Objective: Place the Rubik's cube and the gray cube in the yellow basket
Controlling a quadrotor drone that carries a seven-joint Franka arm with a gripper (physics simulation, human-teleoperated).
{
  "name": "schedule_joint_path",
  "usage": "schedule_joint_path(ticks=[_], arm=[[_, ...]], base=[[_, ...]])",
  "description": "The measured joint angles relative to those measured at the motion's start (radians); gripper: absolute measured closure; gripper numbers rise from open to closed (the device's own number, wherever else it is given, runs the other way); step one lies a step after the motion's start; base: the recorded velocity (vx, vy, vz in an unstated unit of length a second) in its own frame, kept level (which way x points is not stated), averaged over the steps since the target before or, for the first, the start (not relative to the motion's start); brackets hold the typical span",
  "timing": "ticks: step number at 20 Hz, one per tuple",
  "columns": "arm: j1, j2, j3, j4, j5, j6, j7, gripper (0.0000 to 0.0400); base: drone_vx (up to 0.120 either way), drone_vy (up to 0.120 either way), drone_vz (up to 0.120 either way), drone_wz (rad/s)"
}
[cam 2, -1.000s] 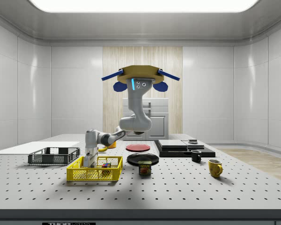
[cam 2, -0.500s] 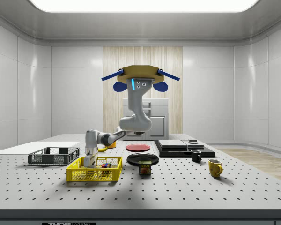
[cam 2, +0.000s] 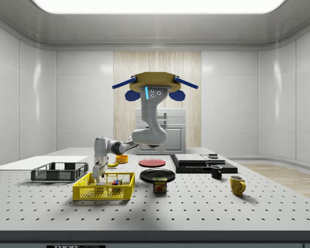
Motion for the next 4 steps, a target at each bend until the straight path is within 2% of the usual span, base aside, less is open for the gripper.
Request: schedule_joint_path(ticks=[4], arm=[[0.003, -0.001, 0.021, -0.005, 0.019, -0.008, 0.002, 0.0001]], base=[[0.000, 0.000, 0.000, 0.000]])
